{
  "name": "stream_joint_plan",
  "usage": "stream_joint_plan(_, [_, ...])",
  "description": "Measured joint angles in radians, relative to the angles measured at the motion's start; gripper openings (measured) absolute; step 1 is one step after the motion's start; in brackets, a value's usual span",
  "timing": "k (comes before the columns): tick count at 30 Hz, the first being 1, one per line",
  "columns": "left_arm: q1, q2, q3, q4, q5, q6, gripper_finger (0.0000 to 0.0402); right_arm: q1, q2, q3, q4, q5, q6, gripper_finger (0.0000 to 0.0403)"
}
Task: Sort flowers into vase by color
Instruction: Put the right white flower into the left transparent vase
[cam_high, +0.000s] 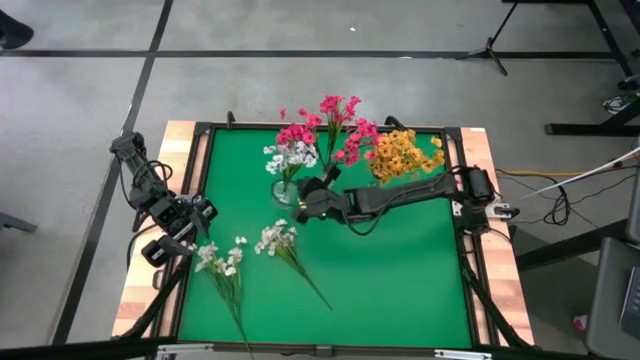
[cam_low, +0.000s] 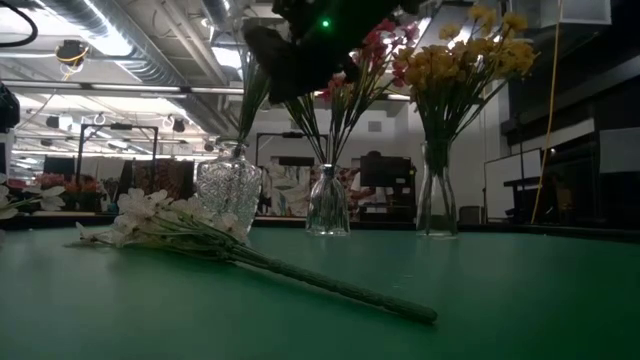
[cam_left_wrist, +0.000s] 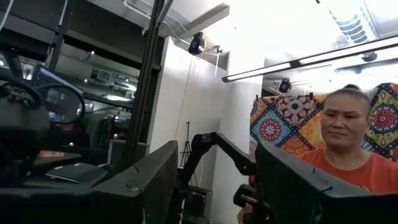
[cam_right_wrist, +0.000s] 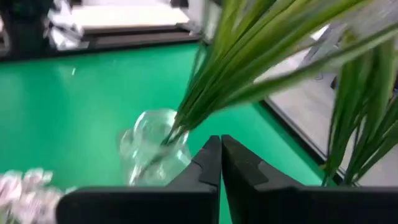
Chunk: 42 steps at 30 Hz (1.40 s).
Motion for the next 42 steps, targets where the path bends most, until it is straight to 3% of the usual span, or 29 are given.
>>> stream_joint_plan(10, [0.000, 0.000, 0.000, -0.002, 0.000, 0.000, 0.0214, -0.052, 0.000, 0.000, 0.171, -0.051, -0.032, 0.0010])
stream_joint_plan(17, [0.000, 0.000, 0.000, -0.002, 0.000, 0.000, 0.0214, -0.092, 0.000, 0.000, 0.296, -0.291, -0.133, 0.0005])
stream_joint_plan(27, [0.000, 0.000, 0.000, -0.002, 0.000, -0.001, 0.0214, -0.085, 0.000, 0.000, 0.344, -0.273, -0.195, 0.0007])
stream_joint_plan(36, [0.000, 0.000, 0.000, -0.002, 0.005, -0.005, 0.0214, 0.008, -0.080, 0.000, 0.171, -0.192, -0.250, 0.0007])
stream_joint_plan(42, [0.000, 0.000, 0.000, -0.004, 0.006, -0.019, 0.0214, 0.095, -0.116, 0.002, -0.019, -0.238, -0.091, 0.0034])
